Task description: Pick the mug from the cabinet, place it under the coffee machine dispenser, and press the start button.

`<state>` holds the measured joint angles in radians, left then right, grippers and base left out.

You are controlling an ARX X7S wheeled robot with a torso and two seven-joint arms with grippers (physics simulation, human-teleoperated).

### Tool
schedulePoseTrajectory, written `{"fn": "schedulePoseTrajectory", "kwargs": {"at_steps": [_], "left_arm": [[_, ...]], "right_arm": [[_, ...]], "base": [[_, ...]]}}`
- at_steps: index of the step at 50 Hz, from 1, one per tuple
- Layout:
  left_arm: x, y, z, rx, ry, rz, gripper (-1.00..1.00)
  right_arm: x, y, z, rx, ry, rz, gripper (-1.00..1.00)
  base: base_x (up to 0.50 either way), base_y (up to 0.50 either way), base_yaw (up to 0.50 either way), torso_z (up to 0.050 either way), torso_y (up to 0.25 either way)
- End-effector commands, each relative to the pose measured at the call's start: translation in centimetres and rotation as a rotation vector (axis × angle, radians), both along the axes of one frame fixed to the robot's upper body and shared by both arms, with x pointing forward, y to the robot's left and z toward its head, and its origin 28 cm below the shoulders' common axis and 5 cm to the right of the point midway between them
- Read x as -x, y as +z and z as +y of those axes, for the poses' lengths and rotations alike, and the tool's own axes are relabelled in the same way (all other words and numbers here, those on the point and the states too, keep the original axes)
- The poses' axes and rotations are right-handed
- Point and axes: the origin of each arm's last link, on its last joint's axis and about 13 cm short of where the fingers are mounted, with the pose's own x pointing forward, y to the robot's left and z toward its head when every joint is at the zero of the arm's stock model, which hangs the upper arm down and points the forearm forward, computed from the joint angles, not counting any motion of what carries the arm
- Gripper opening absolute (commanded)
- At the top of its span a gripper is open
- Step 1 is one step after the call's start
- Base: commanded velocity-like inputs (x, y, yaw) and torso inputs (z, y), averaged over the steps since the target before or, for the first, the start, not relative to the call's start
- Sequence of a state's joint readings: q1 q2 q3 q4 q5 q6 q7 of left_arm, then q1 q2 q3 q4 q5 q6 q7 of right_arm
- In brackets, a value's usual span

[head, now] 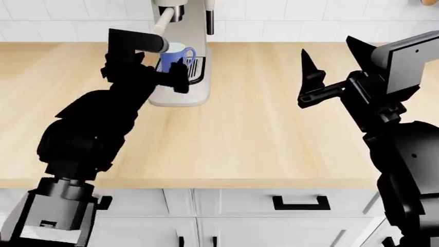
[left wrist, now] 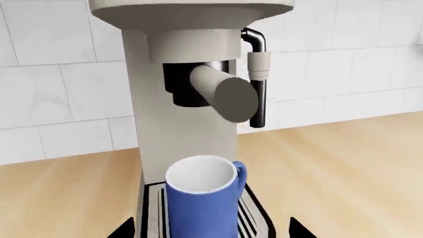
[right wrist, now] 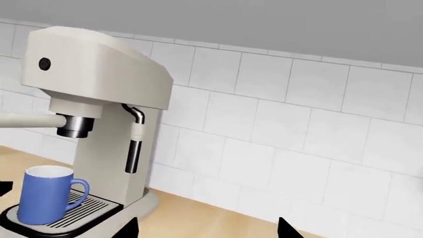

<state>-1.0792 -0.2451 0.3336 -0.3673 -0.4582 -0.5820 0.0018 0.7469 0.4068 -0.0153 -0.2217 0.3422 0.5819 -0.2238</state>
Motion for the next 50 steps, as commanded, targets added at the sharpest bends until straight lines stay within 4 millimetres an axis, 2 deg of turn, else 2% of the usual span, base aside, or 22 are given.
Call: {"fn": "schedulePoseTrajectory", "kwargs": {"at_steps": [1, 8, 16, 21, 26, 35, 39, 43, 50], "left_arm": [[5.0, -2.2, 0.7, -0.023, -0.027, 0.063, 1.0], [6.6, -2.8, 1.8, -0.02, 0.018, 0.056, 1.0], [10.2, 0.9, 2.7, -0.02, 0.079, -0.032, 1.0], [11.3, 1.9, 4.3, -0.034, 0.158, -0.056, 1.0], [10.9, 2.1, 6.0, -0.033, 0.26, -0.059, 1.0], [9.8, 2.8, 7.2, -0.064, 0.358, -0.074, 1.0], [8.9, 4.5, 6.9, -0.032, 0.346, -0.102, 1.0], [8.1, 7.6, 6.0, 0.01, 0.295, -0.157, 1.0], [8.4, 12.0, 5.8, 0.024, 0.29, -0.222, 1.0]], "right_arm": [[0.6, 0.2, 0.2, -0.009, 0.006, -0.014, 1.0], [0.7, 0.4, 0.4, -0.007, 0.012, -0.018, 1.0], [0.5, 0.6, 0.6, -0.002, 0.021, -0.019, 1.0], [0.6, 0.4, 0.6, -0.01, 0.024, -0.02, 1.0], [0.9, 0.2, 0.3, -0.018, 0.019, -0.02, 1.0], [1.3, 0.3, 0.0, -0.021, 0.003, -0.023, 1.0], [1.1, 0.4, 0.2, -0.018, 0.005, -0.023, 1.0], [1.1, 0.5, 0.5, -0.015, 0.01, -0.023, 1.0], [1.2, 0.8, 0.4, -0.006, 0.003, -0.023, 1.0]], "base": [[0.0, 0.0, 0.0, 0.0, 0.0], [0.0, 0.0, 0.0, 0.0, 0.0], [0.0, 0.0, 0.0, 0.003, 0.0], [0.0, 0.0, 0.0, 0.0, 0.0], [0.0, 0.0, 0.0, 0.0, 0.0], [0.0, 0.0, 0.0, 0.0, 0.0], [0.0, 0.0, 0.0, 0.0, 0.0], [0.0, 0.0, 0.0, 0.0, 0.0], [0.0, 0.0, 0.0, 0.0, 0.0]]}}
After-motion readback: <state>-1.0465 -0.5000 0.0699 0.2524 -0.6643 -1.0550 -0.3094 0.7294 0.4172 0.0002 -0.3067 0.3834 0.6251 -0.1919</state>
